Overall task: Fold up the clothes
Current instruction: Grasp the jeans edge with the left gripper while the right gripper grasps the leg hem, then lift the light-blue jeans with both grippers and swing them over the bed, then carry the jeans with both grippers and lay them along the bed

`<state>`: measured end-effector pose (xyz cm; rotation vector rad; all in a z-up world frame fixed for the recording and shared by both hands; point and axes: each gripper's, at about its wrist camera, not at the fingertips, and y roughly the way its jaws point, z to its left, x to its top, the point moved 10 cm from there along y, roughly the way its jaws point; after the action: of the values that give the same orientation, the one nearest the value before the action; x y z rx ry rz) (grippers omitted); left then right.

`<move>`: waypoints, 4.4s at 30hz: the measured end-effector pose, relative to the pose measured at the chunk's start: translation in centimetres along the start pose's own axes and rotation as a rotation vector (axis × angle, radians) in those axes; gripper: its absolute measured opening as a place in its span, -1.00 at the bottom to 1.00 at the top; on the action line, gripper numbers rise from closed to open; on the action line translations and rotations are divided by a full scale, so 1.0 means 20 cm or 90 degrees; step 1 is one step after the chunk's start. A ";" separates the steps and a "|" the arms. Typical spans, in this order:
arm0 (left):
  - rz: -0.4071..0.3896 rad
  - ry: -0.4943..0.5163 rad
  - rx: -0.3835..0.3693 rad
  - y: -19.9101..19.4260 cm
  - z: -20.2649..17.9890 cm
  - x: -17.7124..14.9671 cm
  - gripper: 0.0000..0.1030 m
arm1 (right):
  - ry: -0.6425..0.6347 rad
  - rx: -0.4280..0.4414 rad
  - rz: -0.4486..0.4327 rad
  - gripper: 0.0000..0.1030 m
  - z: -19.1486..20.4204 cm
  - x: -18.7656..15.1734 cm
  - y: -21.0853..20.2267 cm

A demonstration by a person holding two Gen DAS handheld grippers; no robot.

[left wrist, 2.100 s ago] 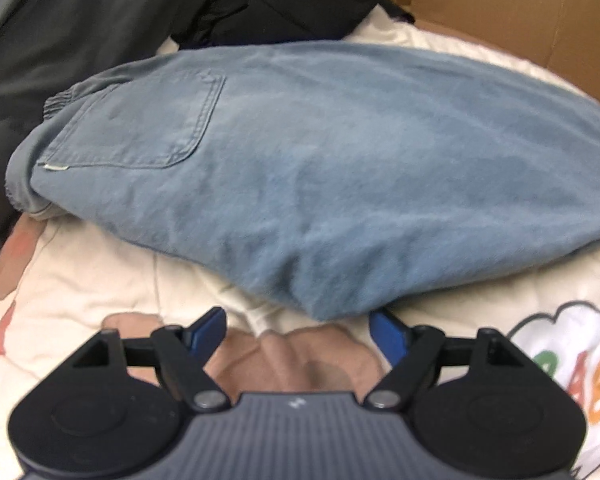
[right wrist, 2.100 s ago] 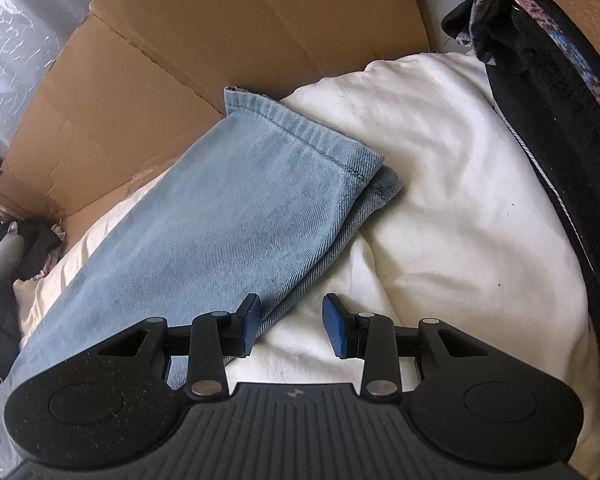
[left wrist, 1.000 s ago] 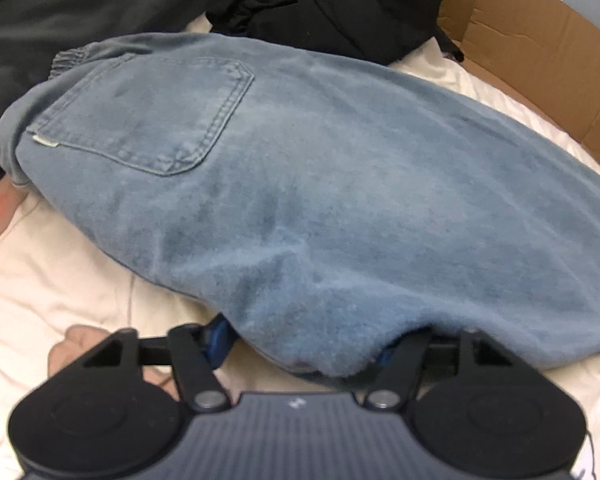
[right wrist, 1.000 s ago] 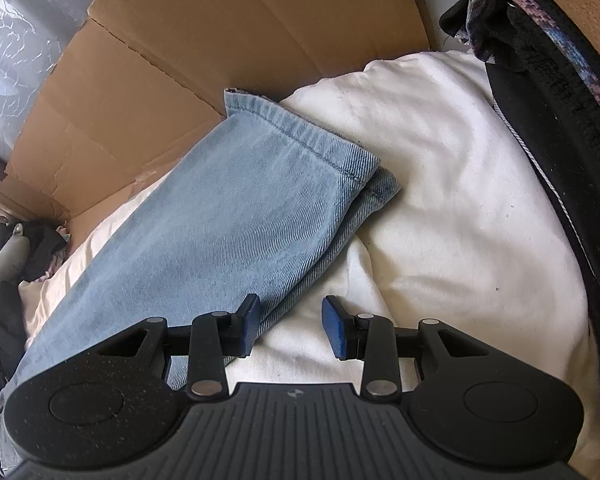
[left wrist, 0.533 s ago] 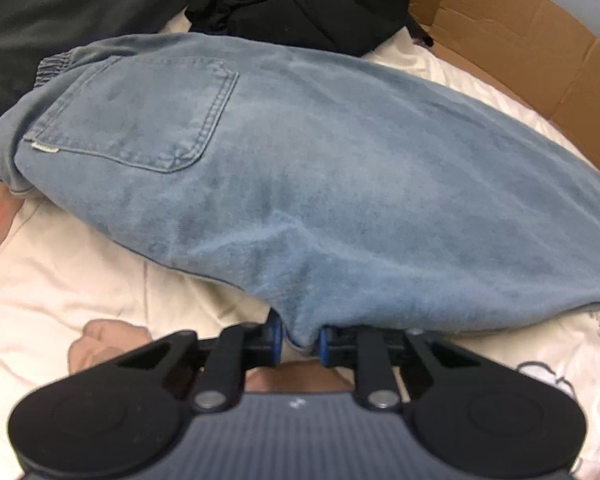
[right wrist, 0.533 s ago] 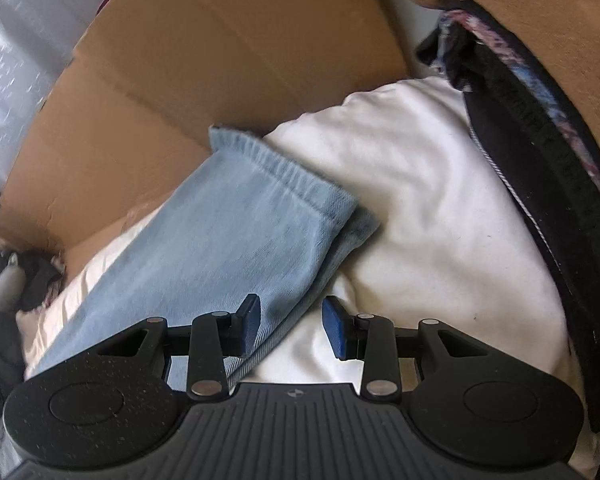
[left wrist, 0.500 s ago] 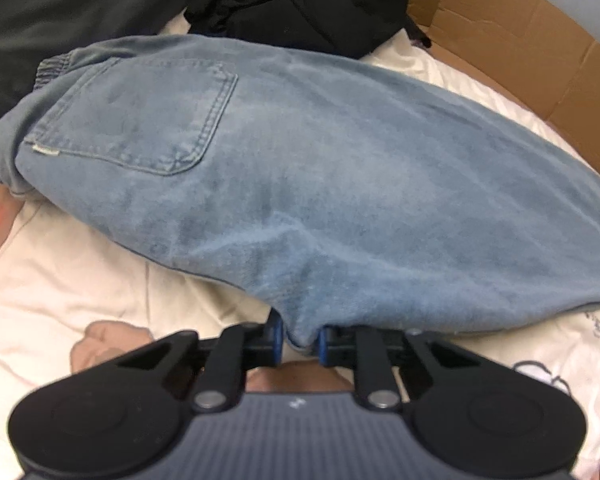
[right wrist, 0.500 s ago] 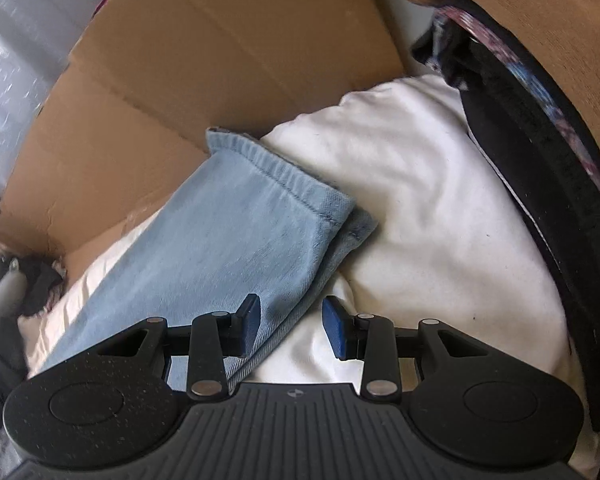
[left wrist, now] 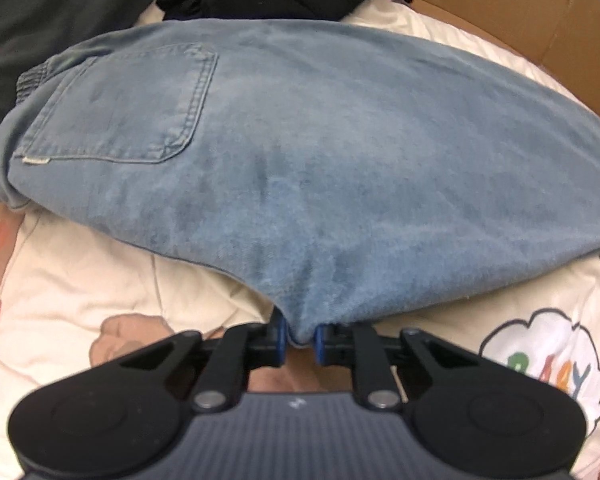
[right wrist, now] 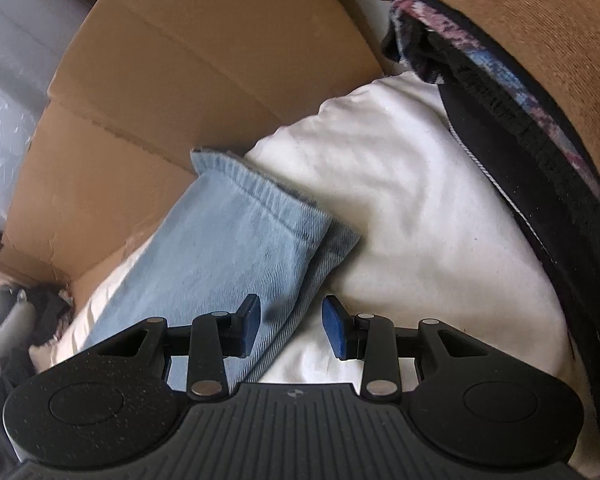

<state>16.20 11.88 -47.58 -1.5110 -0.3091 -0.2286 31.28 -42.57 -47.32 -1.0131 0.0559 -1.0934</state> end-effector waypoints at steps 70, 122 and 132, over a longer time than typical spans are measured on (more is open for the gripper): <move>-0.023 -0.455 -0.241 0.15 0.35 0.09 -0.24 | 0.049 0.025 -0.012 -0.55 -0.08 0.13 0.16; -0.021 -0.666 -0.509 0.14 0.23 -0.01 -0.11 | 0.160 0.100 -0.043 -0.74 -0.06 0.20 0.03; -0.031 -0.670 -0.484 0.11 0.24 -0.05 -0.52 | 0.177 0.110 -0.044 -0.86 -0.09 0.17 -0.02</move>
<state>15.68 16.67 -49.86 -2.2855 -1.1913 0.5058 31.86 -46.37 -46.55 -0.7087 0.1496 -1.2751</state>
